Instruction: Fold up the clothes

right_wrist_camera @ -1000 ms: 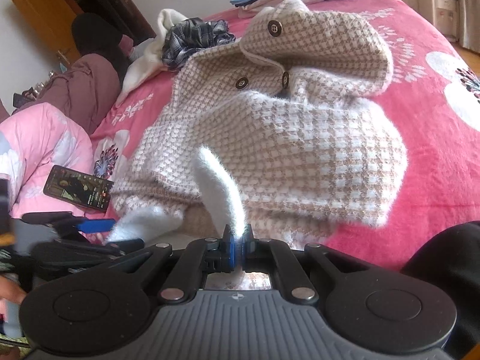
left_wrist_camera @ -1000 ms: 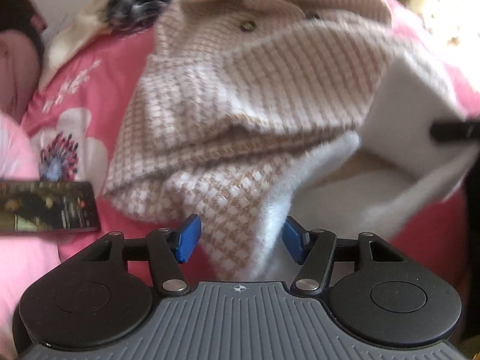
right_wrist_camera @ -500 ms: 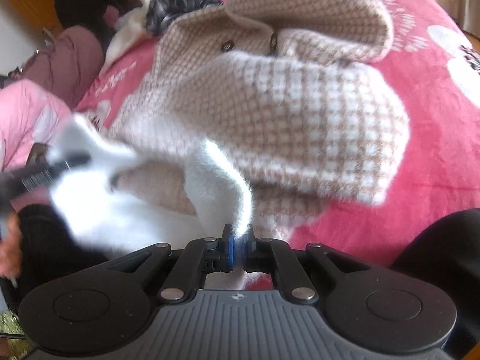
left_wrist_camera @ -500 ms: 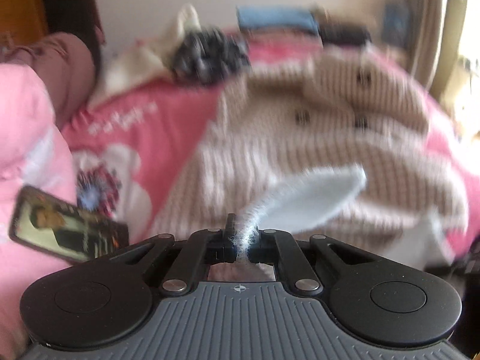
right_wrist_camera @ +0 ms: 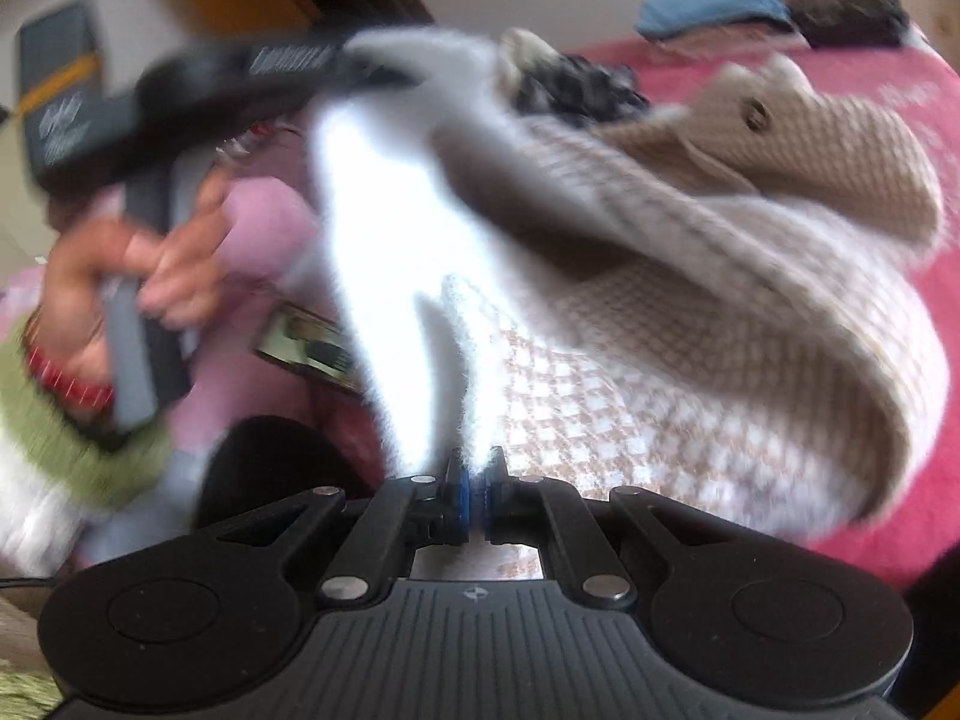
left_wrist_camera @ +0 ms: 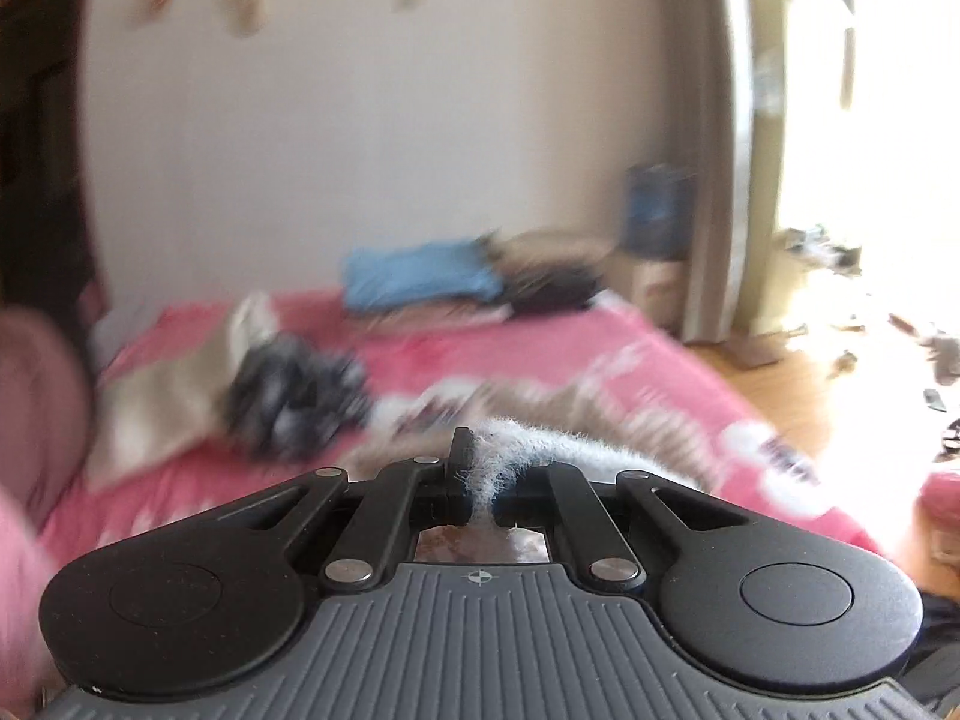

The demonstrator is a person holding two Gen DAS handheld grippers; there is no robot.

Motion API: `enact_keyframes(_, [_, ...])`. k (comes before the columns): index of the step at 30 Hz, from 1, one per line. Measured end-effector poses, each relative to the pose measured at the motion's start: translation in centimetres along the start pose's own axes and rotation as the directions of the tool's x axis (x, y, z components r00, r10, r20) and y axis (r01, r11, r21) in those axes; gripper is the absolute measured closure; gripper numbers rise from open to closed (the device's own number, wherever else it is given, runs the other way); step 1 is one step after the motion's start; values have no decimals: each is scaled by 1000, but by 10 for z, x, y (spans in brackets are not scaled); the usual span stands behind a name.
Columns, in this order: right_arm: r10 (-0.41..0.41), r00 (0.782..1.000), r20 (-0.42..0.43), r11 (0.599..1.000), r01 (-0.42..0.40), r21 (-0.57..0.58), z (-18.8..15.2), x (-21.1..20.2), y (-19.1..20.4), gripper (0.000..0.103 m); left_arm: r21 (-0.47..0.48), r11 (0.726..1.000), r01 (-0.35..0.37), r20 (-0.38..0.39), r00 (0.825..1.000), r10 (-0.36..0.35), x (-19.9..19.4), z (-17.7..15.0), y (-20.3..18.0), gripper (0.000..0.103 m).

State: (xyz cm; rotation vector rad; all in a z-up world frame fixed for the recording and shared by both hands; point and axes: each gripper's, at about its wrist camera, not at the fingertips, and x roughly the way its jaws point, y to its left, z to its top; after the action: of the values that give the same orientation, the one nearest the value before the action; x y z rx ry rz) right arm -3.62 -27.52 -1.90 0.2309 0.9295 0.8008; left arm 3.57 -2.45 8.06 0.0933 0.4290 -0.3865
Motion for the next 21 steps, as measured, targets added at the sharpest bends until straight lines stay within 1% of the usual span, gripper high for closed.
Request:
enact_keyframes(3, [62, 997, 40, 998, -61, -28, 9, -5, 14, 99, 72, 992, 104, 32, 994, -106, 8, 24, -13, 100])
enact_keyframes(4, [82, 996, 46, 996, -81, -33, 13, -2, 18, 99, 120, 984, 133, 40, 989, -139, 14, 30, -21, 100])
enact_keyframes(6, [113, 992, 53, 993, -111, -40, 20, 7, 19, 99, 213, 961, 177, 28, 982, -188, 29, 30, -38, 100])
enact_keyframes(8, [139, 989, 57, 990, -137, -40, 26, 19, 18, 99, 249, 938, 241, -37, 970, -240, 59, 25, -49, 100])
enact_keyframes(11, [143, 989, 44, 990, -143, 3, 34, 51, 1, 98, 269, 922, 278, -155, 957, -244, 115, 4, -56, 100])
enact_keyframes(13, [103, 994, 22, 995, -103, 1, 34, 78, -10, 98, 236, 928, 289, -241, 942, -232, 153, -16, -52, 100])
enact_keyframes(14, [78, 997, 9, 997, -78, -6, 34, 93, -14, 98, 193, 936, 295, -282, 930, -235, 170, -25, -46, 100])
enact_keyframes(16, [28, 999, -25, 1000, -29, -12, 30, 122, -25, 97, 90, 948, 305, -361, 897, -254, 202, -42, -31, 98])
enact_keyframes(17, [11, 999, -46, 1000, -11, -4, 29, 132, -30, 96, 35, 949, 312, -392, 878, -274, 213, -49, -23, 97])
enact_keyframes(18, [0, 998, -61, 1000, 0, 0, 28, 135, -34, 93, 3, 947, 321, -400, 868, -293, 217, -50, -18, 95])
enact_keyframes(19, [-3, 998, -64, 1000, 3, -7, 28, 130, -36, 88, -17, 944, 329, -400, 863, -308, 217, -49, -13, 94])
enact_keyframes(20, [-7, 998, -67, 1000, 6, -13, 28, 125, -38, 70, -37, 940, 338, -399, 858, -324, 217, -47, -8, 93])
enact_keyframes(21, [-10, 997, -70, 1000, 9, -19, 28, 120, -40, 56, -57, 936, 346, -398, 852, -339, 217, -46, -4, 88])
